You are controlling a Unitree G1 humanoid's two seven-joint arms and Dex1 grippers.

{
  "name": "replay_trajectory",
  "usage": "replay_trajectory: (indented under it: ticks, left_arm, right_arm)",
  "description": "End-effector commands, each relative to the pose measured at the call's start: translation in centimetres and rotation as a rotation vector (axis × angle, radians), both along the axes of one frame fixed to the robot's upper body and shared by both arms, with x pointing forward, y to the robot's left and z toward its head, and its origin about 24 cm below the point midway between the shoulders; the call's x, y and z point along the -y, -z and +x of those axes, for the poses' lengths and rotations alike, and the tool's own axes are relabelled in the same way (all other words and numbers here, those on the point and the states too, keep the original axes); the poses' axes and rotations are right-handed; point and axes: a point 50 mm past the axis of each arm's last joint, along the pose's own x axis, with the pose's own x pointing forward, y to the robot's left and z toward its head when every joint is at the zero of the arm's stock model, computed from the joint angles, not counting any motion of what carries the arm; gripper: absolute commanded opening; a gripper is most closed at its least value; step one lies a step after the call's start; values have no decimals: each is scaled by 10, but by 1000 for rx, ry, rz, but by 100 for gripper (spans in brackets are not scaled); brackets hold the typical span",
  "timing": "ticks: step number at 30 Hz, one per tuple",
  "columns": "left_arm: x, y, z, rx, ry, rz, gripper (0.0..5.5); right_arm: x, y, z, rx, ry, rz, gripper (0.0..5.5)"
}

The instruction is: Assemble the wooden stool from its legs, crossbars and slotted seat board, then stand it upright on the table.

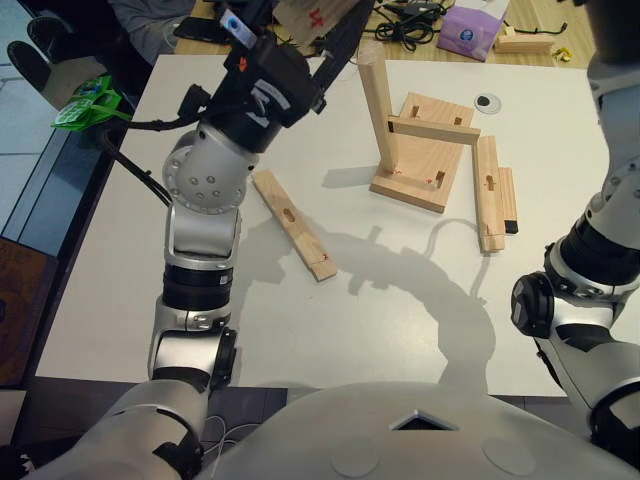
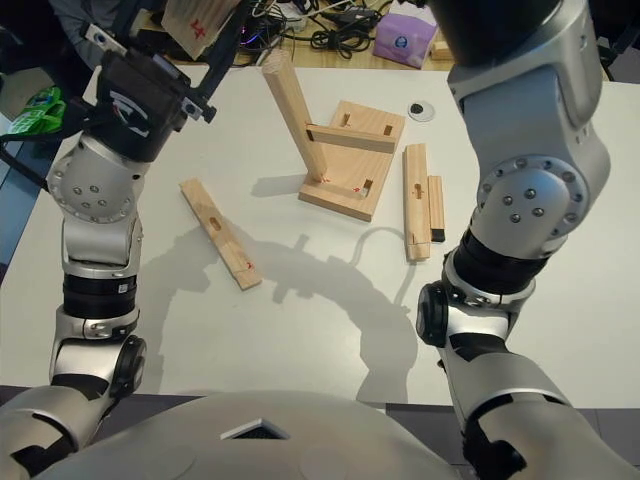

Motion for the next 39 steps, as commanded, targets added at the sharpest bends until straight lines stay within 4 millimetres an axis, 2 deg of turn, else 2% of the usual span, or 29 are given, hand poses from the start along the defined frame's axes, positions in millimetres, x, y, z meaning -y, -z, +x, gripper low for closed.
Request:
replay_trajectory:
  ticks: [1, 5, 9, 12, 15, 18, 22, 25, 28, 31, 34, 39]
  left_arm:
    - [0, -3, 4, 30, 16, 7, 286]
    - [-12, 9, 12, 9, -61, -12, 353]
    - [-43, 19, 18, -42, -272, -166, 399]
    - [-59, 38, 20, -128, -426, -238, 432]
    - [-63, 83, 22, -346, -528, -232, 432]
    - [-49, 133, 19, -617, -481, -151, 432]
    - [-12, 166, 14, -794, -275, 26, 432]
    - [1, 185, 15, -872, -243, 91, 432]
    - [11, 207, 10, -969, -236, 174, 432]
    - [30, 214, 6, -1011, -163, 194, 432]
    - [42, 209, 7, -1012, -85, 158, 432]
    - [54, 192, 23, -999, -38, 44, 432]
  right_arm:
    - [32, 8, 11, -79, 184, 59, 100]
    - [46, 4, 14, -74, 250, 84, 100]
    - [84, 18, 26, -139, 480, 64, 100]
    - [109, 50, 38, -265, 639, 8, 100]
    - [121, 94, 42, -423, 669, -54, 100]
    - [126, 123, 40, -516, 668, -93, 100]
    - [126, 143, 37, -597, 609, -106, 100]
    - [122, 149, 33, -638, 537, -64, 100]
    - [118, 142, 28, -641, 441, 7, 100]
    - [113, 138, 25, -647, 370, 32, 100]
    - [112, 143, 25, -671, 349, 40, 100]
    - [109, 167, 30, -748, 347, 58, 100]
